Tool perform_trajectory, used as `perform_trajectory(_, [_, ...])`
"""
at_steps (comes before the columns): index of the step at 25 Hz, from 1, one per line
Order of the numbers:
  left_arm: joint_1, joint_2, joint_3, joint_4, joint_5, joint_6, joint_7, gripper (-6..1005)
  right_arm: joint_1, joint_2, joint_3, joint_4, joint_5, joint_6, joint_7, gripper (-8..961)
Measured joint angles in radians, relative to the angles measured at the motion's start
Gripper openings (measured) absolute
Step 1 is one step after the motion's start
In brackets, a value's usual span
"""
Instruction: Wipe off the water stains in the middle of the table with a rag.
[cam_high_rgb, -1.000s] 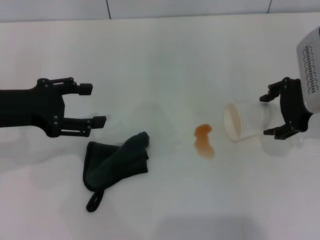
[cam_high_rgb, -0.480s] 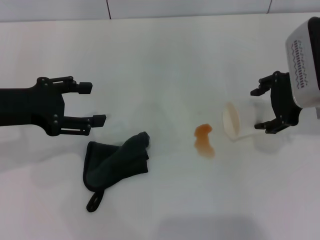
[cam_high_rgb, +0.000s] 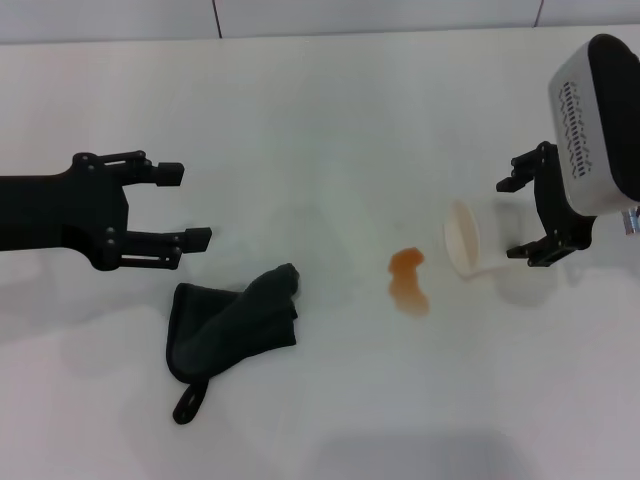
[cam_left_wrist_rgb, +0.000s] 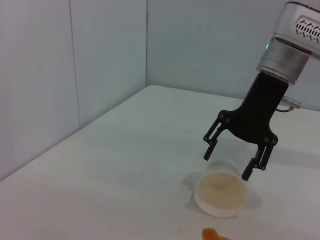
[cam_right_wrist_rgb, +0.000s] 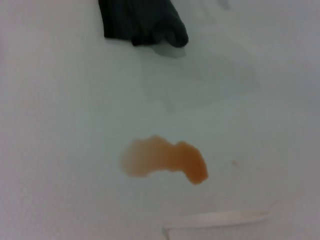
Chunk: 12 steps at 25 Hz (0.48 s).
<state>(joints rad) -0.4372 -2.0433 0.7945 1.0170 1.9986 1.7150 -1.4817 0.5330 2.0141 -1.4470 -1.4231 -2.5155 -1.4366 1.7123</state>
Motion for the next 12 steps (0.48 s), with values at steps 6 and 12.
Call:
perform_trajectory(6, [0.000, 0.000, 0.000, 0.000, 0.000, -0.003, 0.001, 864, 0.016, -0.001, -0.010, 0.001, -0.006, -0.019, 0.016, 766])
perform_trajectory(12, [0.000, 0.000, 0.000, 0.000, 0.000, -0.004, 0.002, 864, 0.023, 0.000, -0.025, 0.005, -0.027, -0.019, 0.022, 767])
